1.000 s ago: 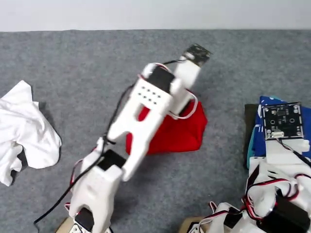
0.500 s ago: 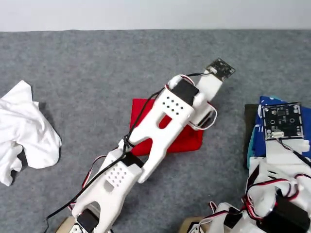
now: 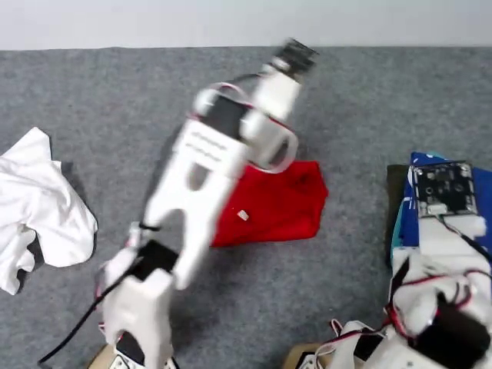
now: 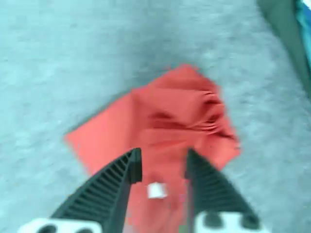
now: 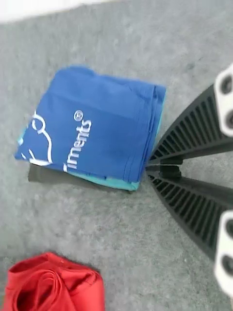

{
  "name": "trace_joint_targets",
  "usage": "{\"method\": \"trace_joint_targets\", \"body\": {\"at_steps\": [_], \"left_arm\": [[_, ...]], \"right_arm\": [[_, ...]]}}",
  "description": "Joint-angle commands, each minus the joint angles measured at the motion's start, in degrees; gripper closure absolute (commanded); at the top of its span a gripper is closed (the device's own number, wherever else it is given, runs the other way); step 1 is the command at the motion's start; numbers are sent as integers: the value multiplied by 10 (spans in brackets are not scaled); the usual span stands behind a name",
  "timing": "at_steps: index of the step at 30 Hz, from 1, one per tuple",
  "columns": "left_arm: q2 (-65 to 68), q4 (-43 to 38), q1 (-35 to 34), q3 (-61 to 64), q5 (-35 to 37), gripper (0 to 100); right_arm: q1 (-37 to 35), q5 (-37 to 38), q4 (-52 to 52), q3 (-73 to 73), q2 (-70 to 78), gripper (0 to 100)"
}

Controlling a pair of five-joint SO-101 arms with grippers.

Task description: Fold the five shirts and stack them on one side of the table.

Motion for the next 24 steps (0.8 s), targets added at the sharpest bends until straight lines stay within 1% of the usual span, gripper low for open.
{"method": "trace_joint_targets", "body": {"at_steps": [1,7,12,14,18,21,24], "left_arm": [[-120,13,-61,76,-41,995],[-261,12,-158,242,-70,996],[-340,12,-220,342,-111,996],[-360,11,-233,374,-120,996],[-379,11,-248,429,-131,995],[-381,11,-273,452,-132,995],[-381,11,-315,458,-130,995]], "right_arm": [[-53,-37,-42,21,31,988],[-213,-160,-109,36,133,988],[-327,-247,-201,36,244,984],[-358,-260,-244,36,281,984],[-429,-259,-311,36,343,983],[-481,-258,-331,34,391,983],[-519,-241,-345,27,435,988]]}}
